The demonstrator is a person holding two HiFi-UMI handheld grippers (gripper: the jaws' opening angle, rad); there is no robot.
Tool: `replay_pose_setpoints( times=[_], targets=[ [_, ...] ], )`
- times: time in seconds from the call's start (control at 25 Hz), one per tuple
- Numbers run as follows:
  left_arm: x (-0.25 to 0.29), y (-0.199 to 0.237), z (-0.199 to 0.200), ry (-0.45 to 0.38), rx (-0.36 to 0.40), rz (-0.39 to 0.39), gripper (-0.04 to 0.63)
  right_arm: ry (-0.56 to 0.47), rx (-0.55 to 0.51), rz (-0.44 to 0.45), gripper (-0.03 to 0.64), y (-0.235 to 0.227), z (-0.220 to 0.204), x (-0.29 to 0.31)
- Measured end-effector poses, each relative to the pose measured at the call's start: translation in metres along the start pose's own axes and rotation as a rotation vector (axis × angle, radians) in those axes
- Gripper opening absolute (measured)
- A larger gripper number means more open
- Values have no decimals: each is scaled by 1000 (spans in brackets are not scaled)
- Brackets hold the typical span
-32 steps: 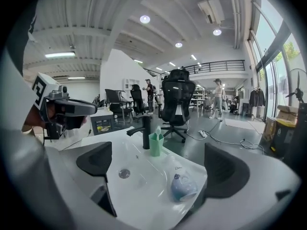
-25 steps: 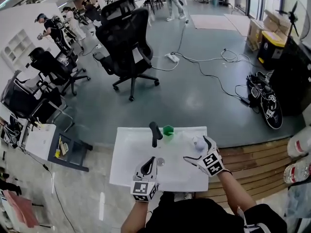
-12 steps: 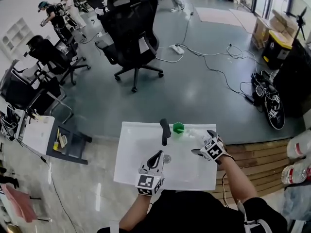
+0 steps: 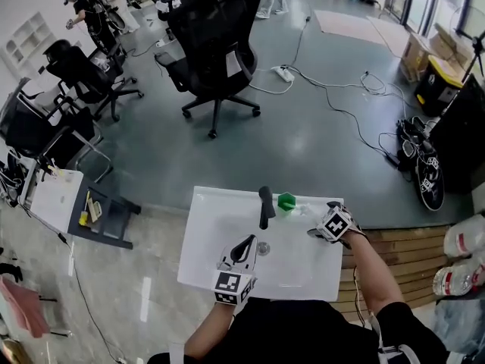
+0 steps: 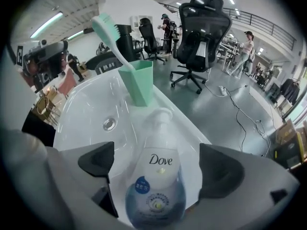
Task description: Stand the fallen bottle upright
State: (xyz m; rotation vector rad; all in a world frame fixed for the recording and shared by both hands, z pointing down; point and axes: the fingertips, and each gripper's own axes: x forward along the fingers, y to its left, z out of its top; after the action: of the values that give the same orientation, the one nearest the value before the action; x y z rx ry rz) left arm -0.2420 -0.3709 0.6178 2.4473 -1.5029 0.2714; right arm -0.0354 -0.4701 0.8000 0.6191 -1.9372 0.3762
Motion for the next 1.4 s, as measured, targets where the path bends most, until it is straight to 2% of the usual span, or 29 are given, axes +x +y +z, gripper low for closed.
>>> replay_pose_setpoints(
  times=[0.12,0.2,0.28,0.4,0.48,0.52,0.56,0.64,0.68,0.8,0.92,0.96,1.12,1.4],
  targets=[
    [3,5,-2,-1,-8,3,17,41,-15,29,530,-2,-5,5],
    [2,8,-4,7,-15,2,17,63,-16,71,452,7,-5,9],
    [-2,8,-8,19,-21,-4,17,86,-22,98,408,17,-9,14],
    [-1,2,-10,25,-24,-18,17,128,-53,25,390,2,-19,13],
    [4,-3,-8,18,-19,-31,17,199,-32,10,329,-2,-28,6],
    [6,-6,-6,13,-15,-39,17,246,-19,1,324,-3,-35,2],
    [9,-10,-4,8,-12,-48,17,248,-16,8,322,-2,-33,2],
    [13,-18,0,-3,-5,-65,17,146,-21,70,321,8,-14,12],
    [13,-22,2,-6,-2,-71,17,129,-19,81,319,11,-10,12],
    [9,-28,4,-3,5,-78,17,228,-26,-3,318,-3,-27,1],
    [3,-29,3,3,7,-71,17,305,-23,-28,314,-3,-43,-9],
    [0,-28,3,2,6,-65,17,295,-34,-25,314,-1,-43,-9],
    [-6,-20,6,-2,15,-42,17,93,-118,-4,311,13,-12,4],
    [-11,-18,8,-1,19,-30,17,-12,-93,-89,308,7,-13,-22]
  ],
)
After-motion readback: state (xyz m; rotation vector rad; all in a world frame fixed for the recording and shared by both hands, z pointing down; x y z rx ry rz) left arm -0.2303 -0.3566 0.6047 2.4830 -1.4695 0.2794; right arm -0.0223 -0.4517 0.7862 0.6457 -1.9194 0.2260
